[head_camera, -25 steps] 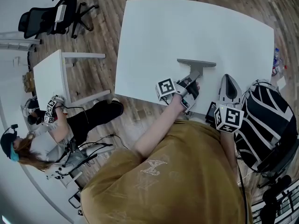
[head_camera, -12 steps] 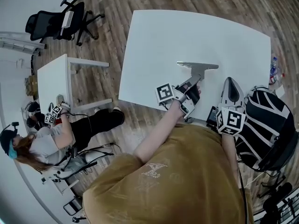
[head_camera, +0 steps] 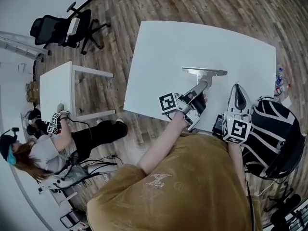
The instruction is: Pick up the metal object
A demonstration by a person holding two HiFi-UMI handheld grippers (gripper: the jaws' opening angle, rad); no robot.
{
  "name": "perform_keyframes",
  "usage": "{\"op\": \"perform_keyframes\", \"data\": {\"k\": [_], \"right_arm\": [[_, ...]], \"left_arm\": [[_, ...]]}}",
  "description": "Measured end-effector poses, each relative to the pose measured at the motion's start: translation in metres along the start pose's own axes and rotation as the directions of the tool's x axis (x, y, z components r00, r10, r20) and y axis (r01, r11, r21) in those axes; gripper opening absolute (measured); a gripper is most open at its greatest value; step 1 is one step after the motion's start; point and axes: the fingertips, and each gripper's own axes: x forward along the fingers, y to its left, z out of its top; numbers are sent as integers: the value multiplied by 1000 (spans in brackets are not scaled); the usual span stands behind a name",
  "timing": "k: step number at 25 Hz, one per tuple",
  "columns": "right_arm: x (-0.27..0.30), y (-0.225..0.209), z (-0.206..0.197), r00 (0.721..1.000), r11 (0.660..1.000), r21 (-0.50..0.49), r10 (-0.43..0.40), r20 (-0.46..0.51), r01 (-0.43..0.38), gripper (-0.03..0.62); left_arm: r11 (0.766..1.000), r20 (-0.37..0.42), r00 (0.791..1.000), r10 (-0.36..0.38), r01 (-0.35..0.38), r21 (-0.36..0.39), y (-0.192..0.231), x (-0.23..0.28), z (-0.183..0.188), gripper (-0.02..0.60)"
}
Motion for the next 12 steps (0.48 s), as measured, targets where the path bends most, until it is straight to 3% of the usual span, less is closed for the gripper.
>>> {"op": "perform_keyframes", "data": {"k": [12], "right_arm": [[0,5,14,999,999,-38,-10,40,12,8]], "left_arm": [[998,-38,997,-65,65,6,-29,1,-5,18]]}}
